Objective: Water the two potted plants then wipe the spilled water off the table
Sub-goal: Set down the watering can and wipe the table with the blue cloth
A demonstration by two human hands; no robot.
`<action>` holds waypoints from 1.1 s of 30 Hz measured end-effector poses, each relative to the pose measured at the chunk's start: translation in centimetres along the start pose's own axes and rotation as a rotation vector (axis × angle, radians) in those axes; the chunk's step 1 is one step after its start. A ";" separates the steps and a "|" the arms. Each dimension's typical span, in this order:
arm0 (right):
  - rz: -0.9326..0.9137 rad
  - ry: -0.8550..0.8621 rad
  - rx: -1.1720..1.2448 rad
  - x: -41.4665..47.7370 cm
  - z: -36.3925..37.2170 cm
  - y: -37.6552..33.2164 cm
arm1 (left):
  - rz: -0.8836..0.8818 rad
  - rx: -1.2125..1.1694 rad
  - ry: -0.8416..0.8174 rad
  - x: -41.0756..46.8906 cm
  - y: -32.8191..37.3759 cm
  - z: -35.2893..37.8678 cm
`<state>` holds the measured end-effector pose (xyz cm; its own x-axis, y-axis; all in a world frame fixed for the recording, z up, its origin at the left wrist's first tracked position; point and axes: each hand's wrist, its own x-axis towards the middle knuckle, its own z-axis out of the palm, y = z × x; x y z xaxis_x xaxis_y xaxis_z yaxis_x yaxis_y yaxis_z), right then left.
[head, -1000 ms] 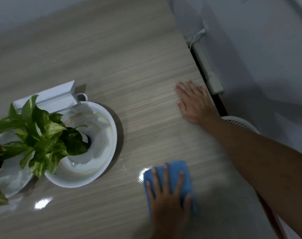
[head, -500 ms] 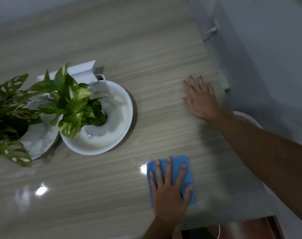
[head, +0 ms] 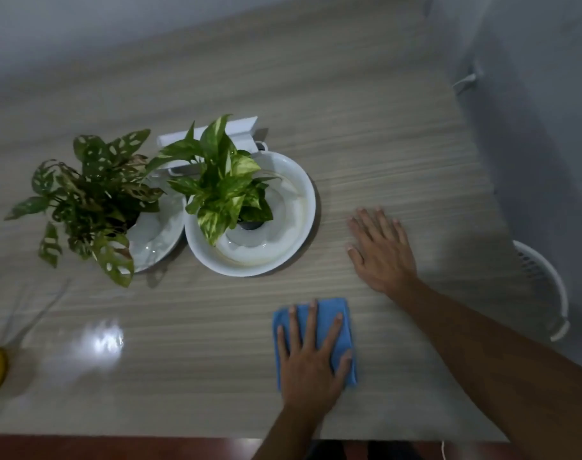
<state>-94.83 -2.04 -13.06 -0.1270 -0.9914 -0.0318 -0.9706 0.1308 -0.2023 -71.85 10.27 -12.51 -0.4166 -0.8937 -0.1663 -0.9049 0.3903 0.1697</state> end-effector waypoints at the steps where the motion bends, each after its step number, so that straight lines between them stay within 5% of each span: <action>1: 0.001 0.000 -0.003 0.0 0.0 0.0 | 0.050 -0.003 0.003 1.4 -0.4 -0.4; 10: 0.032 -0.068 0.171 0.1 -1.1 0.1 | -0.009 -0.170 -0.028 1.2 -7.9 -4.0; 15: 0.072 0.098 0.301 -3.0 -3.4 -2.2 | -0.573 -0.470 0.330 0.6 -7.3 -6.8; 18: 0.088 -0.023 0.241 -5.2 -4.5 -5.4 | -0.813 -0.508 0.189 1.2 -7.1 -7.1; 25: 0.138 -0.335 0.179 -8.0 -4.4 -11.8 | -0.895 -0.463 -0.031 3.0 -6.5 -7.8; 33: 0.272 -0.327 0.291 -9.2 -3.4 -15.8 | -0.671 -0.579 0.001 3.0 -8.7 -7.6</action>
<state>-78.99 4.99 -6.24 -0.2506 -0.8740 -0.4163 -0.8082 0.4256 -0.4070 -64.59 2.54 -7.07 0.1864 -0.8944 -0.4066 -0.7724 -0.3892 0.5020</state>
